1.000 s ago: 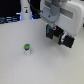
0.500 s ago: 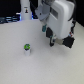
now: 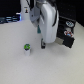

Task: Open the kcup holder, insert the kcup into the holder, and close the kcup holder

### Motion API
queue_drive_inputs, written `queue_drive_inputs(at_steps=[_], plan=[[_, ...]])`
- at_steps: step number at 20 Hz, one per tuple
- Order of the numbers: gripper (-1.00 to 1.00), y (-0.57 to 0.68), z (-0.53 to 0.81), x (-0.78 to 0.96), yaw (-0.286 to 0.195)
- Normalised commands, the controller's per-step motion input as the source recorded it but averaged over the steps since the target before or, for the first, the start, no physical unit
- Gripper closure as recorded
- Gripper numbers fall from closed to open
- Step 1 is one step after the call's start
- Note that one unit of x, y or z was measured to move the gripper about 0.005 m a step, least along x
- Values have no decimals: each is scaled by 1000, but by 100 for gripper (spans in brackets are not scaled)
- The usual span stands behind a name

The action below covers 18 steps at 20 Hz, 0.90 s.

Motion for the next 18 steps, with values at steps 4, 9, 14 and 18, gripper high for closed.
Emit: queue_drive_inputs(at_steps=[4, 9, 14, 18], plan=[[-100, -426, -246, -230, -300], [-100, -424, -319, -271, -304], [-100, -443, -354, -288, -300], [-100, -422, -405, -107, -300]])
